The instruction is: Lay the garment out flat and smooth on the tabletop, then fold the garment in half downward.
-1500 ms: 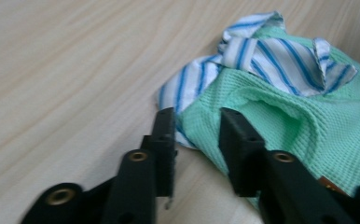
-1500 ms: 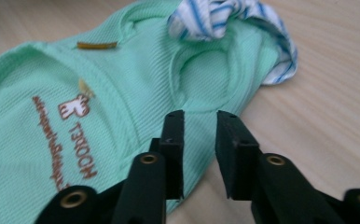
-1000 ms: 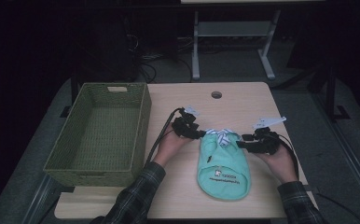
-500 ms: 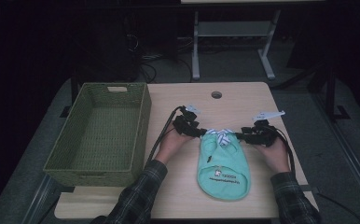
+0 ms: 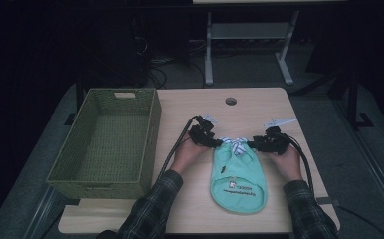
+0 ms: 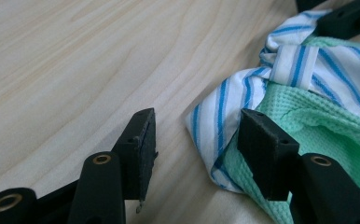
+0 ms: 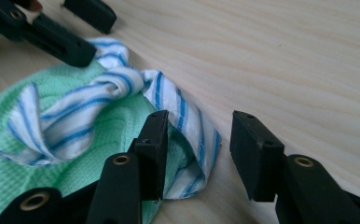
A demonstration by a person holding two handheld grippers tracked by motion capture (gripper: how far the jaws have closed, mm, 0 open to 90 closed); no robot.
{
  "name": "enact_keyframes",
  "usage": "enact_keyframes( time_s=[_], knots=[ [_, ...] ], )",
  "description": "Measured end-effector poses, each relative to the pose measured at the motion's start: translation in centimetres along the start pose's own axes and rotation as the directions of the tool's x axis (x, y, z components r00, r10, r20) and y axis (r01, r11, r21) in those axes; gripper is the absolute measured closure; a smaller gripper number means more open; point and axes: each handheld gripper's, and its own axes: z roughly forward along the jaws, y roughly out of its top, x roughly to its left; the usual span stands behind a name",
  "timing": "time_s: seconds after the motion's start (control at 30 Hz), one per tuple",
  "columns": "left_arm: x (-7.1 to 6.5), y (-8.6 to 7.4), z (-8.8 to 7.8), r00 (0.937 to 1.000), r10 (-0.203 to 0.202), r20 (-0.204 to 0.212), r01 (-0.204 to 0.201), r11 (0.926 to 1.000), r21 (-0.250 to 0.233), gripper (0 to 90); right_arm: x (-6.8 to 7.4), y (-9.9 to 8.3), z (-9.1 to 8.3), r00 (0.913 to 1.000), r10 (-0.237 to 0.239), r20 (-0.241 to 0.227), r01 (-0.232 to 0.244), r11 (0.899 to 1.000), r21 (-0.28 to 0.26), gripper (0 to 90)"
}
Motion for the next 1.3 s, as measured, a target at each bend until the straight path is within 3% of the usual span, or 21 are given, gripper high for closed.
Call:
enact_keyframes(
  time_s=[0.1, 0.23, 0.47, 0.57, 0.77, 1.07, 1.3],
  knots=[
    [-0.3, 0.1, 0.1, 0.9992, 0.034, -0.02, -0.034, 0.9994, 0.01, 46.7, 0.1, -0.2, 0.5, 0.9999, -0.013, 0.0, 0.013, 1.0, 0.011, 58.5],
    [-0.8, 0.0, 0.1, 0.9969, 0.07, -0.035, -0.07, 0.9975, 0.011, 54.1, 0.5, -0.2, 0.6, 0.9992, -0.04, 0.005, 0.04, 0.999, 0.012, 64.1],
    [-1.1, -0.2, 0.0, 0.9979, 0.064, -0.006, -0.064, 0.9979, 0.005, 78.4, 0.8, -0.3, 0.5, 0.9985, -0.055, 0.0, 0.055, 0.998, 0.027, 76.4],
    [-1.1, -0.2, 0.0, 0.9988, 0.048, 0.007, -0.048, 0.9988, 0.005, 82.8, 1.0, -0.1, 0.5, 0.999, -0.046, -0.003, 0.046, 0.998, 0.045, 80.6],
    [-1.3, -0.1, 0.0, 0.9986, 0.053, -0.002, -0.053, 0.9985, 0.014, 85.4, 0.9, 0.0, 0.5, 0.9988, -0.046, -0.016, 0.046, 0.998, 0.048, 84.0],
    [-1.4, -0.1, -0.1, 0.9988, 0.042, -0.027, -0.041, 0.999, 0.014, 85.9, 1.3, 0.4, 0.5, 0.9978, -0.065, 0.013, 0.064, 0.996, 0.065, 85.2],
    [-1.3, 0.3, -1.3, 0.9985, 0.038, -0.041, -0.039, 0.999, -0.021, 86.0, 1.6, 1.1, -0.3, 0.9967, -0.081, 0.006, 0.081, 0.996, 0.039, 85.3]
  ],
)
